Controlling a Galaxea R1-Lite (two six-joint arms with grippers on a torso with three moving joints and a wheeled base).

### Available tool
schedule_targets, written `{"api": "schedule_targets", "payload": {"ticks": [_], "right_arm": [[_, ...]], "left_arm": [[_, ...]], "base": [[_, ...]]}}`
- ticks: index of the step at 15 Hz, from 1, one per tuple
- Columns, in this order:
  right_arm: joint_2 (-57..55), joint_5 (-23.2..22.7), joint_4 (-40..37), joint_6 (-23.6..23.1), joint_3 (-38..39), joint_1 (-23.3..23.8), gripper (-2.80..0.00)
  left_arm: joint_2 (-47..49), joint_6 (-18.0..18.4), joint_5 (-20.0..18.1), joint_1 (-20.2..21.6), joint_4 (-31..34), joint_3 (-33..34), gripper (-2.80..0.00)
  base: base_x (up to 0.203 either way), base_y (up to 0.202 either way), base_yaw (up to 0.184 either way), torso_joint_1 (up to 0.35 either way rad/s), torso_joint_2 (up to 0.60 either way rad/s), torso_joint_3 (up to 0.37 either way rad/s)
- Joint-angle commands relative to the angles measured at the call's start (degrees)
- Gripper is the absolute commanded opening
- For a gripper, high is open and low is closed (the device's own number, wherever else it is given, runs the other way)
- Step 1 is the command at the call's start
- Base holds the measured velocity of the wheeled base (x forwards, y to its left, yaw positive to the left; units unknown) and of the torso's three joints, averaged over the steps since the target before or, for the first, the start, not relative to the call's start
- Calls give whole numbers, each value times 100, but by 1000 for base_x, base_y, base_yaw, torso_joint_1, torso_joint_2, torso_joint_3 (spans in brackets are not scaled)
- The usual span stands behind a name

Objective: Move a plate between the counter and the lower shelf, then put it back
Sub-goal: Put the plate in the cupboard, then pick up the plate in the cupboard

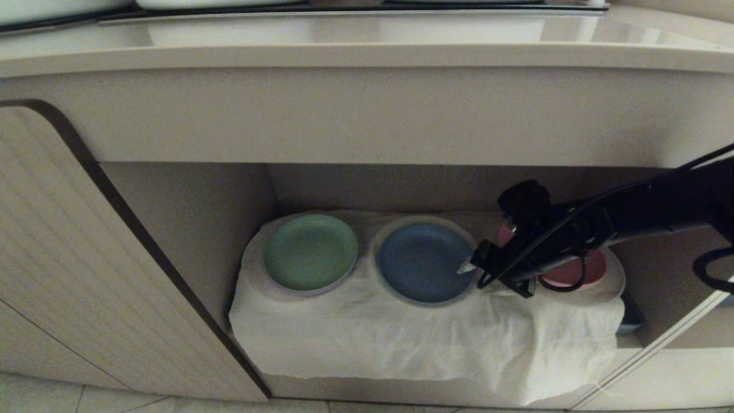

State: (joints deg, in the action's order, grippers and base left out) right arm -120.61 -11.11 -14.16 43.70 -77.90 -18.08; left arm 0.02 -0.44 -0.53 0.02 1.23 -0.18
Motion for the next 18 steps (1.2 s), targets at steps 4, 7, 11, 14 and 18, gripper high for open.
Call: {"api": "schedule_targets", "payload": {"ticks": [4,7,11,14,18], "right_arm": [[304,-31,-322,-422,147,-3,0],[512,-32,-347,-423,282,-3,0],[817,-32,-542,-424,454,-3,0],[1080,-41,-775,-432,519,-11,0],[1561,-53,-936,-822,1217,-11,0]], "left_arm": [[-2,-9,0,-2,0,1,-280],[-2,-1,0,-2,0,1,-280],[-2,-6,0,-2,0,1,-280],[-2,0,0,-2,0,1,-280],[-2,-5,0,-2,0,1,-280]], "base": [[0,0,0,0,0,0],[0,0,0,0,0,0],[0,0,0,0,0,0],[0,0,0,0,0,0],[0,0,0,0,0,0]]}}
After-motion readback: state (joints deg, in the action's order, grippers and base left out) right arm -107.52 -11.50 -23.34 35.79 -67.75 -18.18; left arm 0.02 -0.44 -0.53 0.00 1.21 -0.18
